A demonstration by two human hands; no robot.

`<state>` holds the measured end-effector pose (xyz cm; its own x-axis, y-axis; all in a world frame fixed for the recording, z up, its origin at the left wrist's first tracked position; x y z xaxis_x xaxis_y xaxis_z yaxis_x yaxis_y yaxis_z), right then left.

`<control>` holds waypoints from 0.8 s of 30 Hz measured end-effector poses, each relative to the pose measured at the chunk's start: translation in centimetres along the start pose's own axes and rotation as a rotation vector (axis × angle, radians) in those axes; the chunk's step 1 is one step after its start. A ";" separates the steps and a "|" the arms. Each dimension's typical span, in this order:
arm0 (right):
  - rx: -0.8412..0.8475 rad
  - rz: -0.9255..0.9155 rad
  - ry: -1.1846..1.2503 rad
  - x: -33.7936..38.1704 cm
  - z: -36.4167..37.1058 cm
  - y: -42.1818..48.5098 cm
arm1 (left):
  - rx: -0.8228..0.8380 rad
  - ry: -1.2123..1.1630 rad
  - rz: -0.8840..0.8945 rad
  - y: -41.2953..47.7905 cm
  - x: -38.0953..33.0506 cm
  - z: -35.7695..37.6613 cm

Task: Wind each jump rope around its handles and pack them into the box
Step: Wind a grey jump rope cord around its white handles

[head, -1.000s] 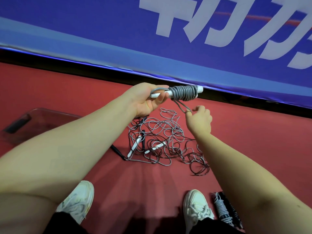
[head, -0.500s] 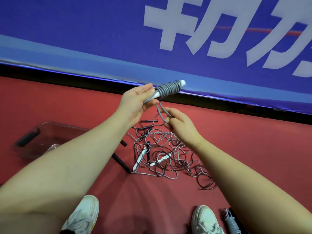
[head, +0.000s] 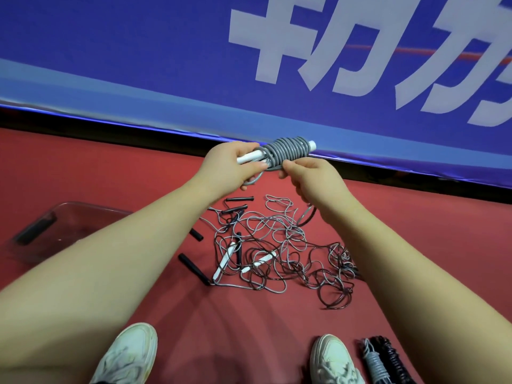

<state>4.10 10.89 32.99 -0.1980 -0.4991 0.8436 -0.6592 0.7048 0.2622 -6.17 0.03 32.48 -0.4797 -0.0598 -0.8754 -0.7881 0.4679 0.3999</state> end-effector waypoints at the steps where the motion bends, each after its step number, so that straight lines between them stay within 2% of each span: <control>1: 0.043 0.089 0.048 -0.5 0.4 -0.2 | -0.029 0.086 0.008 0.1 0.2 0.0; 3: 0.099 0.188 0.110 -1.1 1.2 -0.6 | -0.080 0.205 -0.007 0.2 0.7 -0.3; 6: 0.116 0.152 0.053 -1.1 1.7 -0.9 | -0.118 0.243 0.001 0.5 0.9 -0.8; 10: 0.078 -0.070 -0.253 -0.3 2.4 -0.9 | -0.044 0.267 -0.037 0.6 2.3 -0.7; 12: 0.054 -0.130 -0.294 -0.3 2.9 -1.0 | 0.038 0.156 -0.123 -0.1 3.1 0.0; 14: 0.031 -0.149 -0.292 -0.5 3.1 -1.0 | 0.043 0.053 -0.181 -0.3 3.5 0.2; 16: 0.002 -0.200 -0.302 -0.2 3.0 -0.8 | -0.003 0.039 -0.169 -0.1 3.1 -0.3; 20: -0.052 -0.469 -0.490 1.2 2.3 -0.7 | 0.002 0.039 -0.150 0.0 2.3 -0.7; 22: -0.040 -0.597 -0.652 1.3 2.2 -0.6 | 0.025 0.055 -0.131 -0.2 2.1 -0.6; 24: -0.006 -0.659 -0.679 0.9 2.1 -0.6 | 0.035 0.025 -0.124 -0.3 1.9 -0.5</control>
<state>2.76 9.00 32.56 -0.1682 -0.9831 0.0723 -0.7854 0.1780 0.5928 -7.01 -0.64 30.79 -0.3893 -0.1411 -0.9103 -0.8283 0.4860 0.2789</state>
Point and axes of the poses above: each hand's wrist, its own y-axis towards the middle knuckle, its own z-axis out of the palm, x = y × z, the point moved 8 cm from there along y, towards the middle knuckle, and after that the axes turned 14 degrees about -x, right-handed, at the moved point
